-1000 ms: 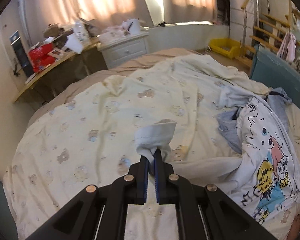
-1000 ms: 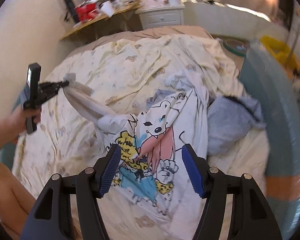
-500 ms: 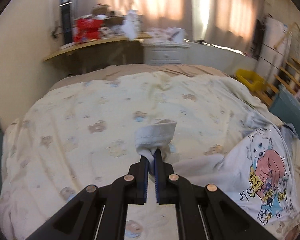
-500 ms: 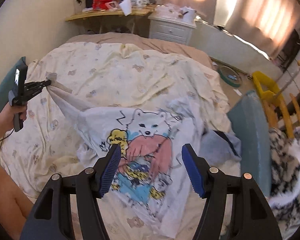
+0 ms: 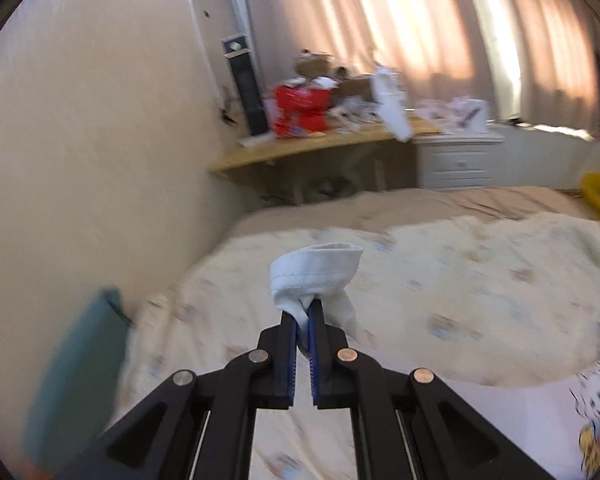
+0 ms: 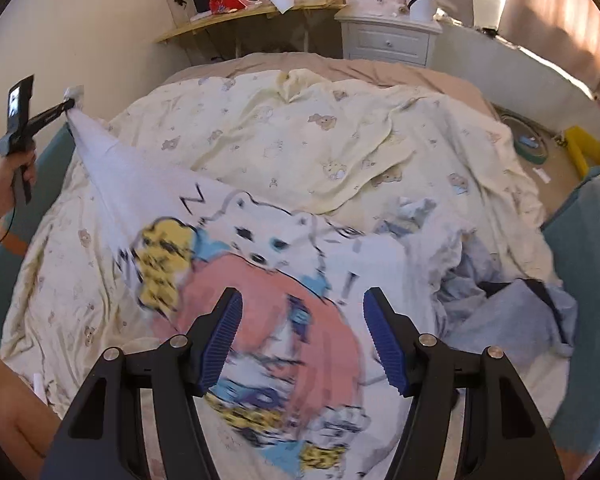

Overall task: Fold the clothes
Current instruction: 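Lift the hem corner with the left gripper and spread the T-shirt flat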

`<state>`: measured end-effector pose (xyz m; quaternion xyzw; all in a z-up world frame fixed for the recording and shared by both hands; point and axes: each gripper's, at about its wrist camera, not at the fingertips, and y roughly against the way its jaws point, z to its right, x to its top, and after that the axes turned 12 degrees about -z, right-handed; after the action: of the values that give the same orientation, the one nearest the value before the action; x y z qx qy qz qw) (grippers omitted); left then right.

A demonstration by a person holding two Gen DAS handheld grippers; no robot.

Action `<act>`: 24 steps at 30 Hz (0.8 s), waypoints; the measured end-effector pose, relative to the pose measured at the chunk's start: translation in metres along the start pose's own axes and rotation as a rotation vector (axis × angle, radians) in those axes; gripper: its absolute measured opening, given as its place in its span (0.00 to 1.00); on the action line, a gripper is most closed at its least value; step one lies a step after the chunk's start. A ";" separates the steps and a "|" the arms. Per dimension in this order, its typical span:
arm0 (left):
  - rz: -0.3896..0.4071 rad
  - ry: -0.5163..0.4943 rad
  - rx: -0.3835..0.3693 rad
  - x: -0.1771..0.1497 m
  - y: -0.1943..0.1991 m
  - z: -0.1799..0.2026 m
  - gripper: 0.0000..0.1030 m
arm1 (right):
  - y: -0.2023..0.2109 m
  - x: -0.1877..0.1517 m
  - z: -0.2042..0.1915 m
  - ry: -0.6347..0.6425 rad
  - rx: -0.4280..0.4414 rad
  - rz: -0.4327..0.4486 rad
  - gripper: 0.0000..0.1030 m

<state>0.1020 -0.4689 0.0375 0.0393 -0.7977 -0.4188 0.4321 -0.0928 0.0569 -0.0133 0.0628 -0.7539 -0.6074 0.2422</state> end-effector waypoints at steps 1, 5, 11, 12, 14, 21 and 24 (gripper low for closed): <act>0.001 -0.001 0.037 0.008 -0.006 0.000 0.05 | -0.005 0.000 0.003 -0.004 0.015 -0.001 0.66; -0.063 -0.066 0.087 0.019 -0.046 0.018 0.06 | -0.031 -0.003 0.013 -0.023 0.073 -0.019 0.66; -0.180 -0.133 -0.008 -0.031 -0.097 0.060 0.16 | -0.057 -0.013 0.012 0.006 0.092 -0.082 0.66; -0.207 -0.135 -0.029 -0.043 -0.105 0.065 0.33 | -0.059 -0.015 0.012 0.011 0.097 -0.088 0.66; -0.266 -0.125 -0.108 -0.063 -0.116 0.069 0.52 | -0.062 -0.017 0.012 0.017 0.107 -0.098 0.66; -0.320 0.039 -0.594 -0.150 -0.098 0.046 0.59 | -0.068 -0.027 0.004 0.067 0.116 -0.138 0.66; -0.399 -0.059 -0.738 -0.208 -0.082 0.067 0.59 | -0.074 -0.031 0.000 0.089 0.112 -0.157 0.66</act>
<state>0.1587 -0.3913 -0.1747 0.0237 -0.5830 -0.7529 0.3044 -0.0800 0.0500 -0.0922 0.1622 -0.7679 -0.5781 0.2232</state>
